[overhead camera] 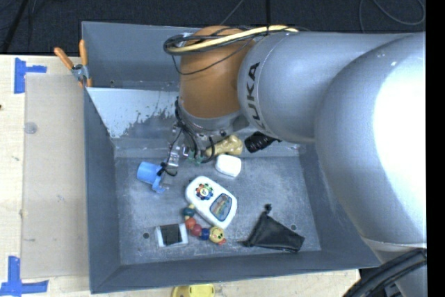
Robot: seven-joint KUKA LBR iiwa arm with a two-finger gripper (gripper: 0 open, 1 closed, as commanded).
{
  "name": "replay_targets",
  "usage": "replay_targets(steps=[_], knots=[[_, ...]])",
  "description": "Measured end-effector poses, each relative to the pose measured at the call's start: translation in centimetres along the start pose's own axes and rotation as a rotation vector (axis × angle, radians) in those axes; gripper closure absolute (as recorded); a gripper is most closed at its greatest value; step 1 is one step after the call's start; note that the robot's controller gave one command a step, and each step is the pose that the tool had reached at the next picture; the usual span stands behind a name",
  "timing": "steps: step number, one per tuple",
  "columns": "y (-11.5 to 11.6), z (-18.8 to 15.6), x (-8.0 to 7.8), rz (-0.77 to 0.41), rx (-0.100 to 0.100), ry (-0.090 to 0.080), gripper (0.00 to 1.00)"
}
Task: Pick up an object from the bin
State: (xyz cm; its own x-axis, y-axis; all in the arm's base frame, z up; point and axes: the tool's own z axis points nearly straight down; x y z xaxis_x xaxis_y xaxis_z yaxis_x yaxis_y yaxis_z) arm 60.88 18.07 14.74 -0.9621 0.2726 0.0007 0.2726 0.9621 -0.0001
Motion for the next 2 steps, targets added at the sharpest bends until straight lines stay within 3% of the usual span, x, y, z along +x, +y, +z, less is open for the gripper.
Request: replay_targets(steps=[1, 2], knots=[[-0.05, 7.61, 0.28, 0.018, 0.002, 0.003, 0.0], [0.62, 7.87, 0.06, -0.073, 0.001, 0.001, 1.0]])
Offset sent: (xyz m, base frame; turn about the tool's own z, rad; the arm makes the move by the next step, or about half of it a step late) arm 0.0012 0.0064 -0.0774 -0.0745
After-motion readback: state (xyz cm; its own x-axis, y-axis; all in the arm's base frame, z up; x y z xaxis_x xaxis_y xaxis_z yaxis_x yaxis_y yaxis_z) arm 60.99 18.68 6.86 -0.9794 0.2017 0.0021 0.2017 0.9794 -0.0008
